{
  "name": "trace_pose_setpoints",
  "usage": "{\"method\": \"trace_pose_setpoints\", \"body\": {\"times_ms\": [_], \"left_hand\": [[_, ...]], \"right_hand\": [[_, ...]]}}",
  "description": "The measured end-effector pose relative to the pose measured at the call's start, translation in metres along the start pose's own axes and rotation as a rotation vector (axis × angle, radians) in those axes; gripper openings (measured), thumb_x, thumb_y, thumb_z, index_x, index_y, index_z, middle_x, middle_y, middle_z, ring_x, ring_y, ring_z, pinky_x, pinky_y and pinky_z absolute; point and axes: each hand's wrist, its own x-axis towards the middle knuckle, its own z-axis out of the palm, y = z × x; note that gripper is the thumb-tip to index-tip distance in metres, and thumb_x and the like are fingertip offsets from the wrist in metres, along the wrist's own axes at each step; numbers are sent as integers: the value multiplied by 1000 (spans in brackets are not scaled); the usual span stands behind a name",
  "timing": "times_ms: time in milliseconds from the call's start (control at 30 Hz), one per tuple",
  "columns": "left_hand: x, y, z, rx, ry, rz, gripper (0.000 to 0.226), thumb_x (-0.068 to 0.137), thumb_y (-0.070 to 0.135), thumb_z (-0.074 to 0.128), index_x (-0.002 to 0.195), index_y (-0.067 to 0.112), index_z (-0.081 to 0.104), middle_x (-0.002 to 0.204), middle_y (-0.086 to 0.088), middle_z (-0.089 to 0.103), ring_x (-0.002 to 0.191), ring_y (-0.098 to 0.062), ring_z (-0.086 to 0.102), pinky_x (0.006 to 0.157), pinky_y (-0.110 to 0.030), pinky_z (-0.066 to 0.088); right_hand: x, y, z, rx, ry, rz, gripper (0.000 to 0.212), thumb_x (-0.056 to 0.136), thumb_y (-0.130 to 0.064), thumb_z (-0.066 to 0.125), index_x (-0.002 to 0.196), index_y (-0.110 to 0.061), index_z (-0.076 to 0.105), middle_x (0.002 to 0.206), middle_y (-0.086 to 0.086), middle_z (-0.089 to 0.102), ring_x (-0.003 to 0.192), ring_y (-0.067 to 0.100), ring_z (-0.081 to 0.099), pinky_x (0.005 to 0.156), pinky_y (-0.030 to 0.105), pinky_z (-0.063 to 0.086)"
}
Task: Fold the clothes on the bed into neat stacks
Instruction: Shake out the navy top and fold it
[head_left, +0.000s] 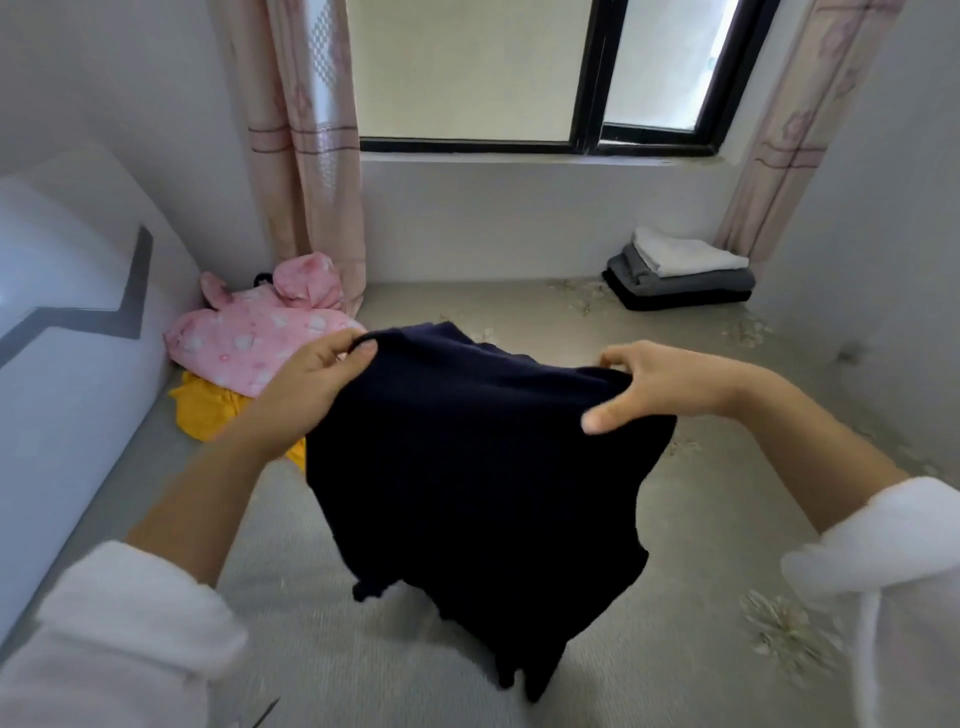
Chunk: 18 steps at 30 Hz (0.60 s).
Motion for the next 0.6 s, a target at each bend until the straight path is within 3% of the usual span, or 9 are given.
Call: {"method": "trace_pose_setpoints", "body": {"times_ms": [67,133,233,333,400,467,533,600], "left_hand": [[2,19,-17,36,-103,-25,23,91,30,58,103,15,69,101,-2,72,89,-7,65,78,-13,51],[5,36,-40,101,-268,-124,28,80,35,73,104,21,71,101,-2,73,87,-11,68,73,-15,53],[18,51,-65,467,-561,-442,43,62,30,86,102,27,71,96,1,74,86,-16,72,67,-21,56],[42,41,-76,1065,-379,-529,15,70,20,82,74,13,68,74,-5,71,65,-20,66,60,-29,52],[54,27,-80,1334,-188,-498,23,81,19,69,66,8,56,70,-9,61,62,-22,55,59,-30,43],[60,12,-82,1464,-29,-479,10,85,16,56,82,7,55,92,-16,63,82,-31,59,67,-32,44],[66,-7,-85,1502,112,-517,24,86,16,51,107,6,59,114,-21,60,102,-37,58,76,-33,43],[73,-18,-85,1532,194,-548,32,89,19,49,117,7,58,121,-22,55,109,-39,54,83,-37,44]], "right_hand": [[1,0,-6,-177,-86,41,35,56,-43,89,78,-24,70,71,-10,72,64,9,69,54,17,48],[6,-1,-14,-415,-23,109,26,57,-31,89,65,-21,66,57,-7,65,55,10,61,45,18,40],[22,-1,-22,-642,75,224,36,61,-30,88,75,-8,63,68,3,60,61,17,55,49,26,40],[45,7,-24,-667,149,320,38,69,-28,84,70,-9,51,71,6,54,64,23,53,58,29,42],[62,16,-19,-673,228,363,35,79,-26,74,70,-10,44,78,8,55,65,24,50,62,31,42],[78,27,-10,-665,364,358,21,87,-23,62,80,-9,48,91,11,58,74,27,51,66,33,40],[94,38,-4,-596,540,352,13,89,-20,55,96,-10,58,99,15,62,85,32,58,67,33,40],[110,43,-2,-409,628,372,21,90,-17,49,105,-13,63,97,16,65,85,34,64,65,31,41]]}}
